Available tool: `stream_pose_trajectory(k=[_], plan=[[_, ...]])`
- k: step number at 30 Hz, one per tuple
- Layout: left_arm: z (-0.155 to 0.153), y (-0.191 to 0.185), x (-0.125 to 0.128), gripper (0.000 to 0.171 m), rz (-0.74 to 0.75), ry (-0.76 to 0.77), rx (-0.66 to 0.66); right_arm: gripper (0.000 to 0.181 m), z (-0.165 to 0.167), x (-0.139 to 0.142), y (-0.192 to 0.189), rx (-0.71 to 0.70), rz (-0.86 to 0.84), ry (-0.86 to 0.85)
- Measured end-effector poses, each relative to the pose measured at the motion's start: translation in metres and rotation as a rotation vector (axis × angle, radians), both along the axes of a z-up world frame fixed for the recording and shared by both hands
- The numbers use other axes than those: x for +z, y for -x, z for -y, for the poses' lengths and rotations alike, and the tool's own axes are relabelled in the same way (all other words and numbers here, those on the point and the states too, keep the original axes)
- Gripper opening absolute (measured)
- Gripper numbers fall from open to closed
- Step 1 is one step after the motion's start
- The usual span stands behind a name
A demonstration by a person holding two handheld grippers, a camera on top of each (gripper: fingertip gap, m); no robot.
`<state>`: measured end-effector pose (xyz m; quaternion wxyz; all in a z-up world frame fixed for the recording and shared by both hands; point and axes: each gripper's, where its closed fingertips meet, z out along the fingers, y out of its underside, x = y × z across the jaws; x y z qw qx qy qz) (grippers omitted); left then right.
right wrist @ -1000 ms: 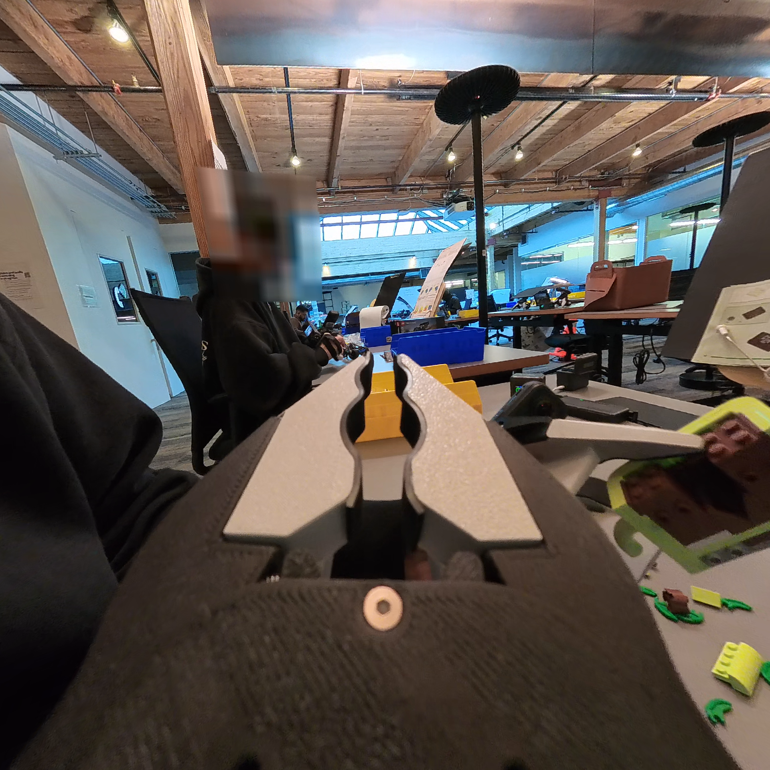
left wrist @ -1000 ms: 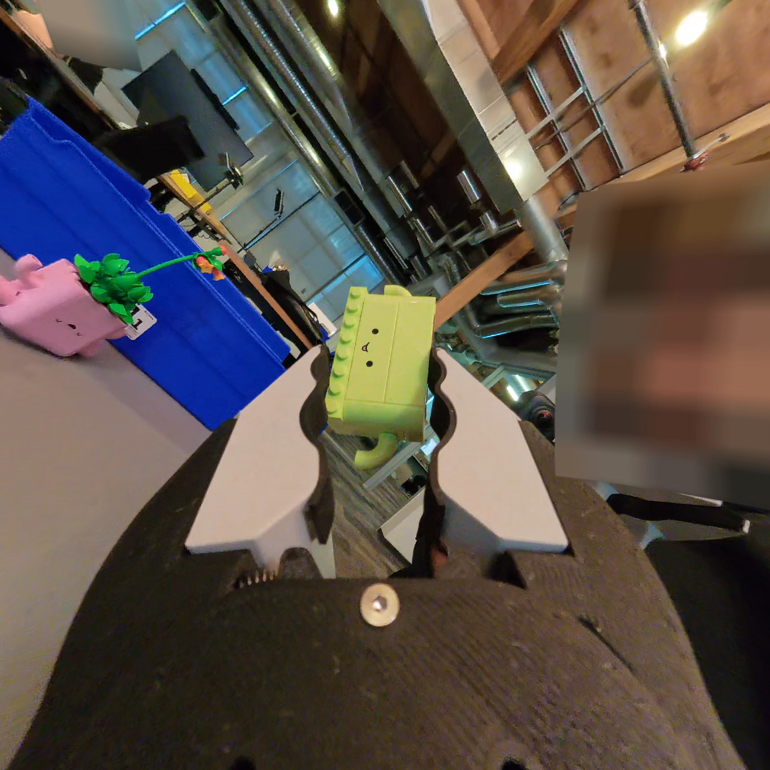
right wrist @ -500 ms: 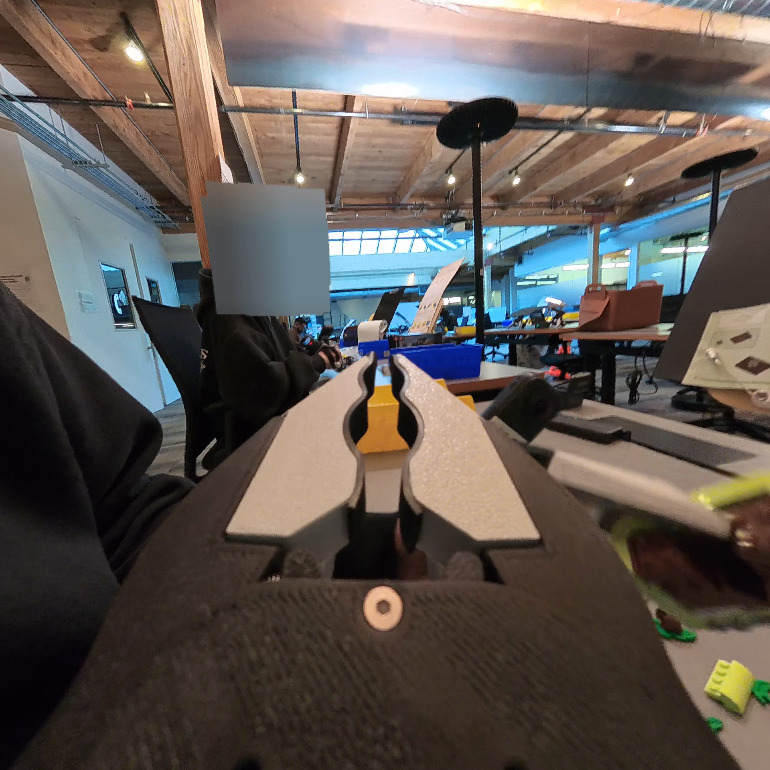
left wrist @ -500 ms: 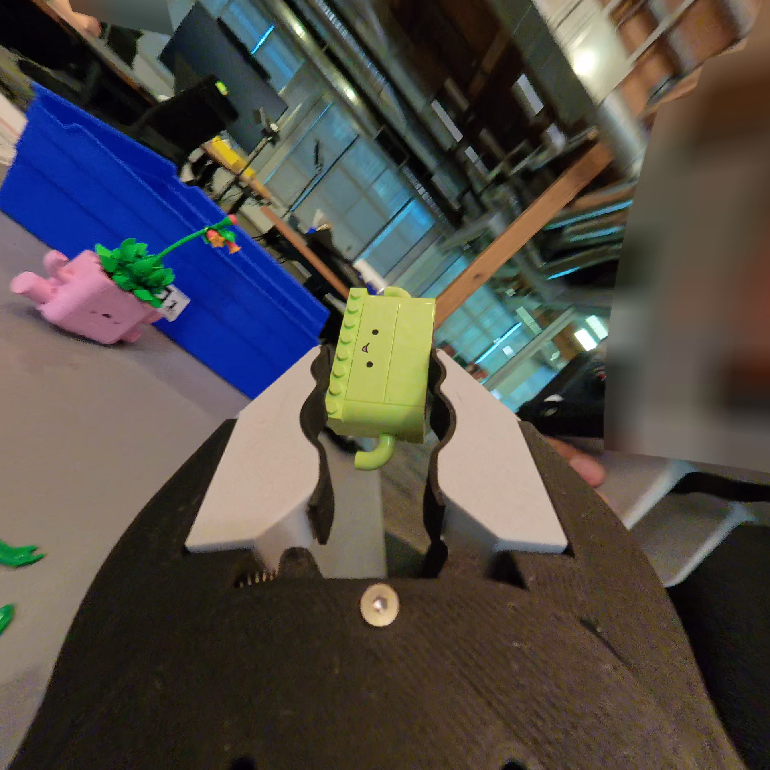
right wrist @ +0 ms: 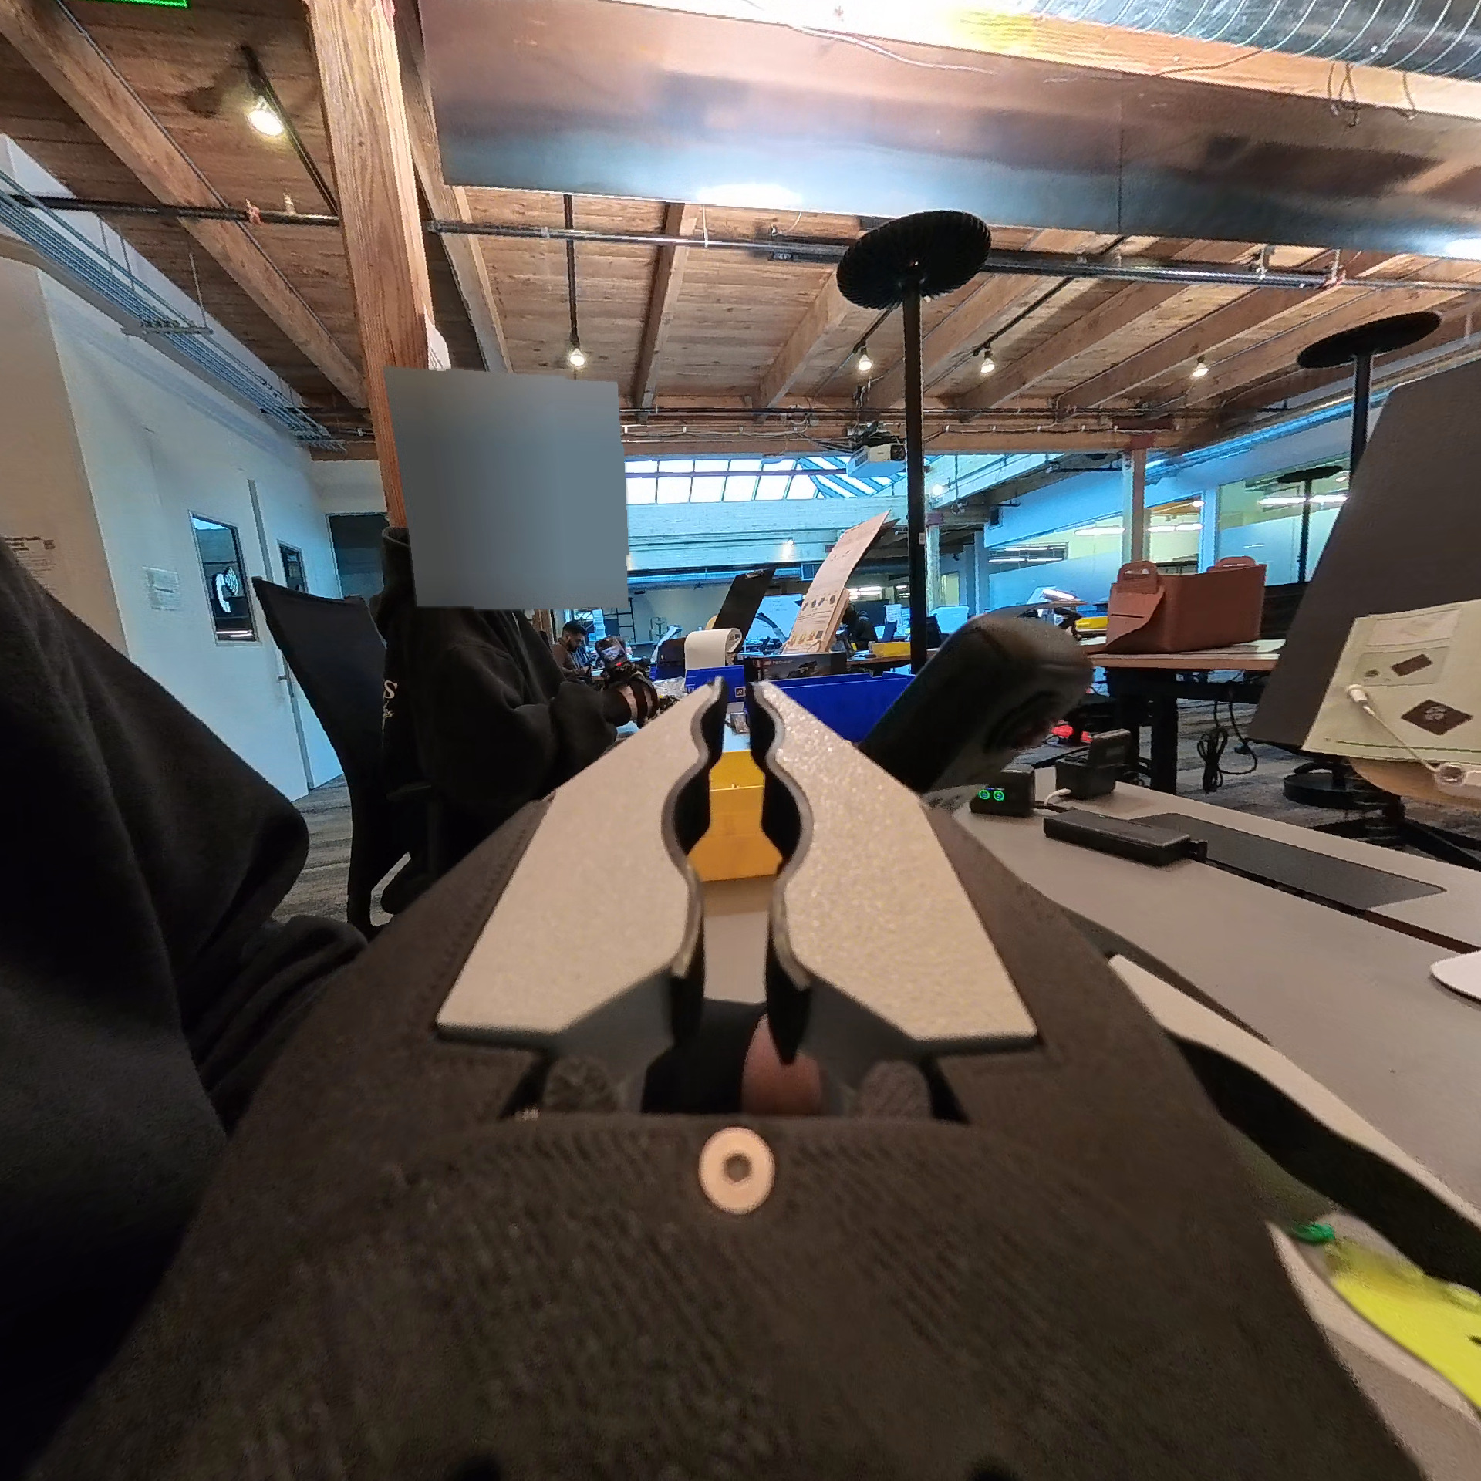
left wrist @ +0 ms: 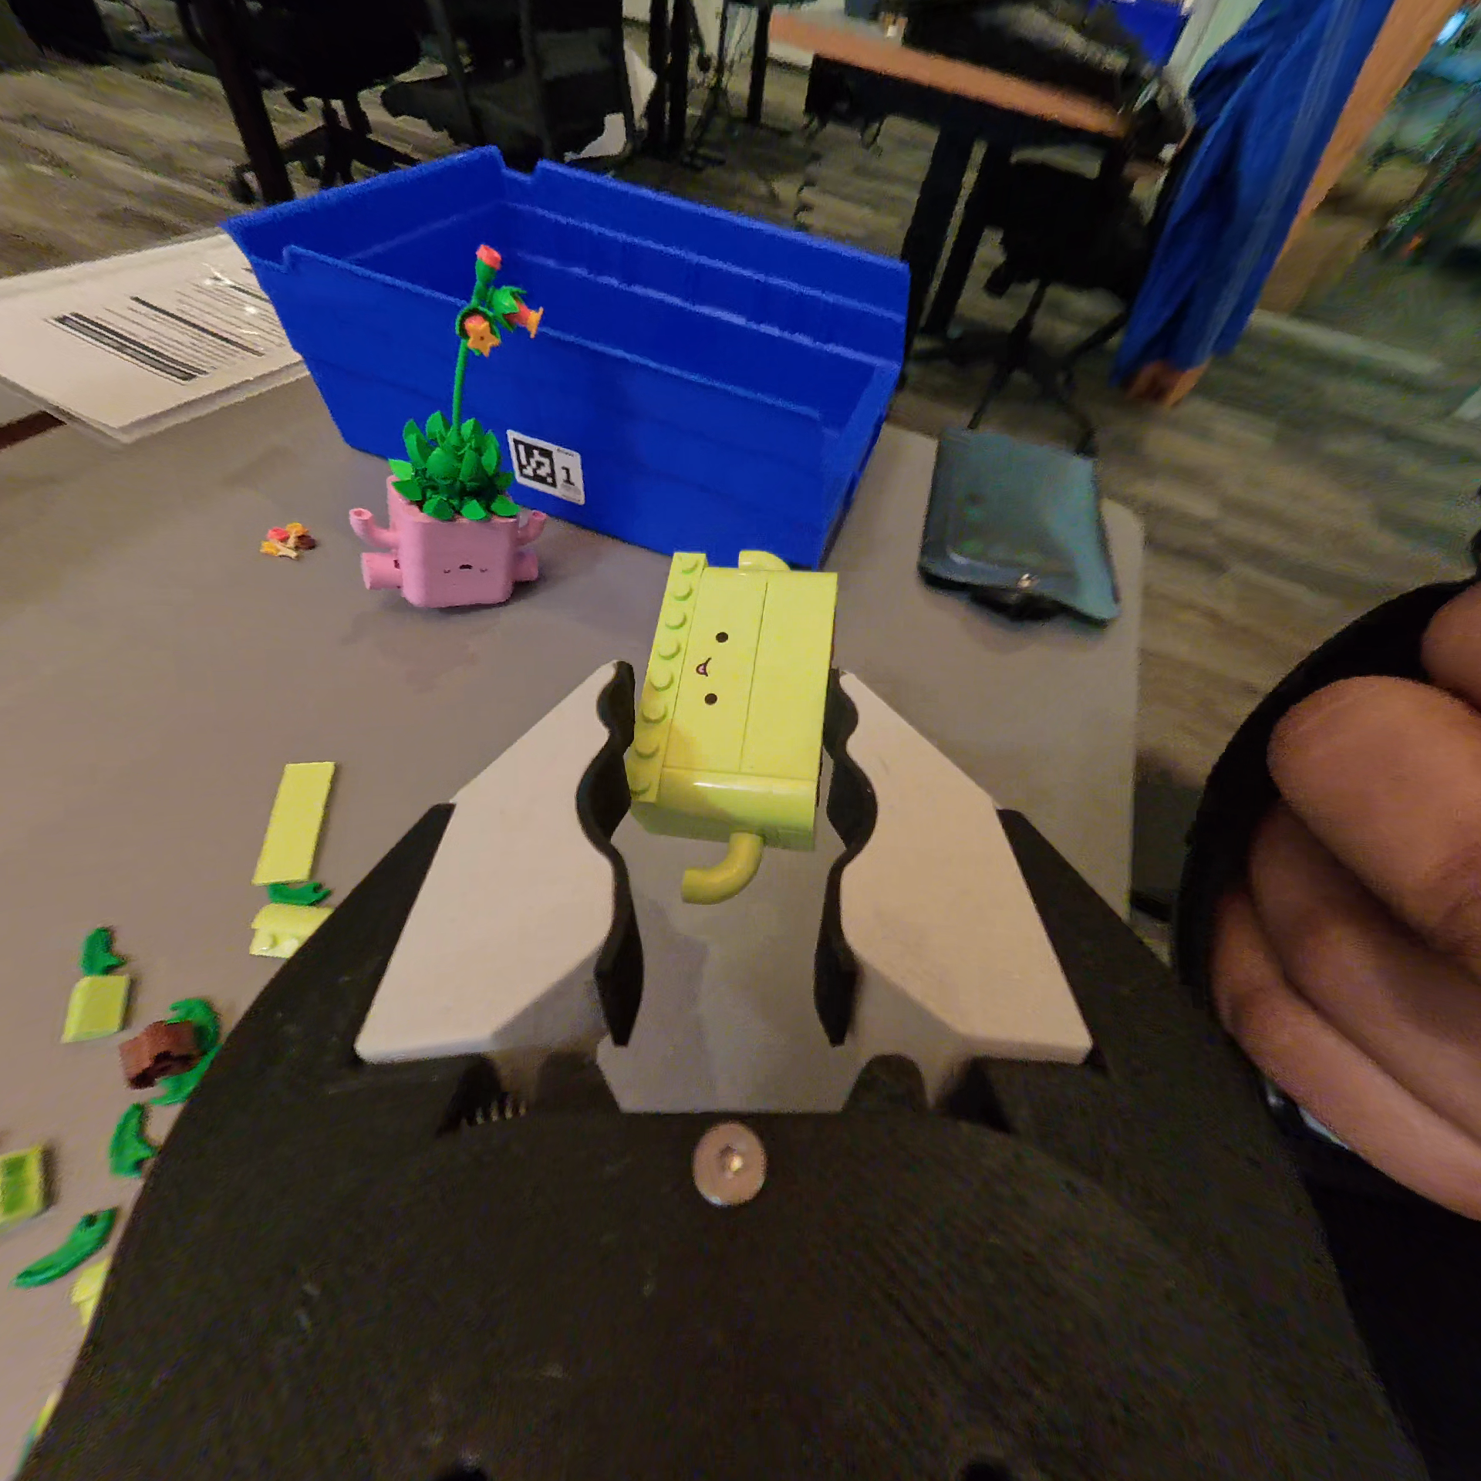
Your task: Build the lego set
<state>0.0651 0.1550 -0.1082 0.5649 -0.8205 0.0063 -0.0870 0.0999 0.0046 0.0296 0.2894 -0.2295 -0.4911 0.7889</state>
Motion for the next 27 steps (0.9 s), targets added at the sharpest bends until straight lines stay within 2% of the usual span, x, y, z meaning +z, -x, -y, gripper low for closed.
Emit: stream_pose_trajectory(k=[6, 17, 27], plan=[[-0.002, -0.002, -0.003, 0.046, -0.085, 0.030, 0.008, 0.003, 0.000, -0.001, 0.001, 0.004, 0.006, 0.004], [0.000, 0.004, -0.007, 0.046, -0.107, 0.045, 0.041, 0.003, 0.001, -0.002, 0.002, 0.007, 0.010, 0.003], [0.000, 0.005, -0.047, 0.046, -0.130, 0.207, 0.037, 0.003, 0.002, -0.004, 0.003, 0.009, 0.018, 0.000]])
